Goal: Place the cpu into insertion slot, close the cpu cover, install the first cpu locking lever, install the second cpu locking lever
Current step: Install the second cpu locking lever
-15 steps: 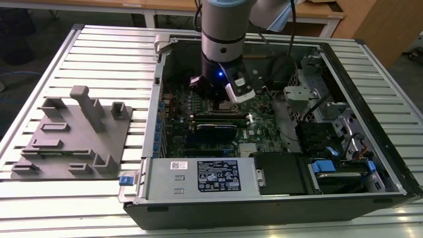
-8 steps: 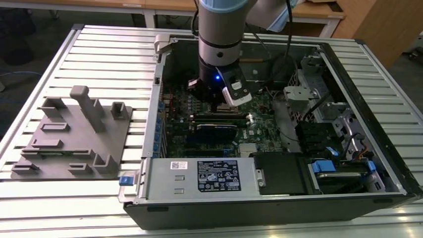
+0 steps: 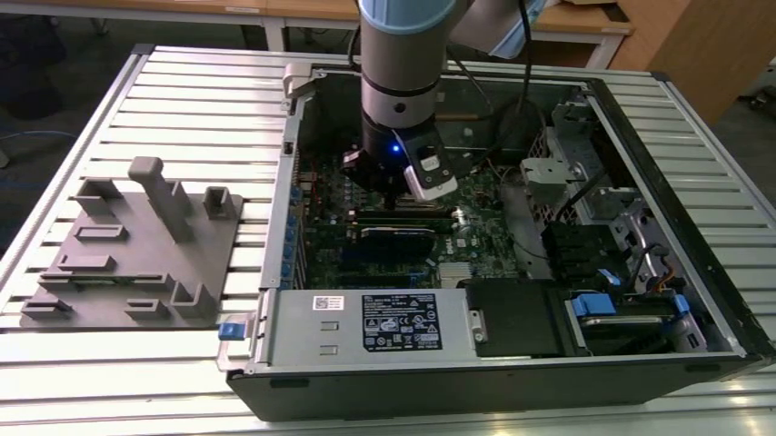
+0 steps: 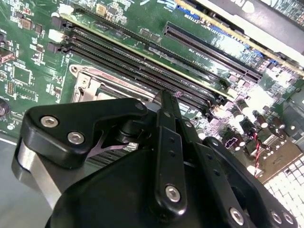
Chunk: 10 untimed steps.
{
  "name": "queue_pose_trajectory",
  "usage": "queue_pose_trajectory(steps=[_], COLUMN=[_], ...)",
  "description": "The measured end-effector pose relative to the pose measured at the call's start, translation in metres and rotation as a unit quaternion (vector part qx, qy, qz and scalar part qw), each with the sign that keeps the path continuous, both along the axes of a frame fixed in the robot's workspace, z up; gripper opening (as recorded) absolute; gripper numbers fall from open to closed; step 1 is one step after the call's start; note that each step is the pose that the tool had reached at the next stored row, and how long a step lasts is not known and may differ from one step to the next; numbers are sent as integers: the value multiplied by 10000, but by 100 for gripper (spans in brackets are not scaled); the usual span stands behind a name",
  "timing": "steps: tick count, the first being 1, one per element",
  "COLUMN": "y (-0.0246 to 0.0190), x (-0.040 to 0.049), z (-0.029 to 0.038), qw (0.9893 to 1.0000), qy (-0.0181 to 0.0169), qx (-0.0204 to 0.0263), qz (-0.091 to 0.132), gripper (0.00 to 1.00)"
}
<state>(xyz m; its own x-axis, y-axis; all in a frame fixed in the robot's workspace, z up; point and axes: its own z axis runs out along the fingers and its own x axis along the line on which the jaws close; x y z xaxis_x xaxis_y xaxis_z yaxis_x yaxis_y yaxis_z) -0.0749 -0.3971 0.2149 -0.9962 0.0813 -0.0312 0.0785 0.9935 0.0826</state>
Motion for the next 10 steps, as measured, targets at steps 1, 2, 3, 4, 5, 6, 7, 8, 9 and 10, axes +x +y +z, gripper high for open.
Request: queue_pose_trajectory(steps=[1, 2, 3, 4, 5, 6, 7, 8, 9, 10], y=[0, 0, -1, -1, -1, -2, -5, -9, -10, -10], x=[0, 0, 0, 0, -1, 0, 0, 0, -1, 0], z=[0, 0, -1, -1, 0, -1, -1, 0, 0, -1], qw=[10000, 10000, 10000, 10000, 10000, 10000, 9999, 9998, 9997, 9997], qy=[0, 0, 0, -1, 0, 0, -1, -1, -1, -1], qx=[0, 1, 9, 36, 50, 88, 152, 209, 241, 242], qz=[0, 0, -1, 0, -1, 0, 0, 0, 0, 0], gripper=[10, 10, 10, 10, 10, 10, 10, 10, 10, 10])
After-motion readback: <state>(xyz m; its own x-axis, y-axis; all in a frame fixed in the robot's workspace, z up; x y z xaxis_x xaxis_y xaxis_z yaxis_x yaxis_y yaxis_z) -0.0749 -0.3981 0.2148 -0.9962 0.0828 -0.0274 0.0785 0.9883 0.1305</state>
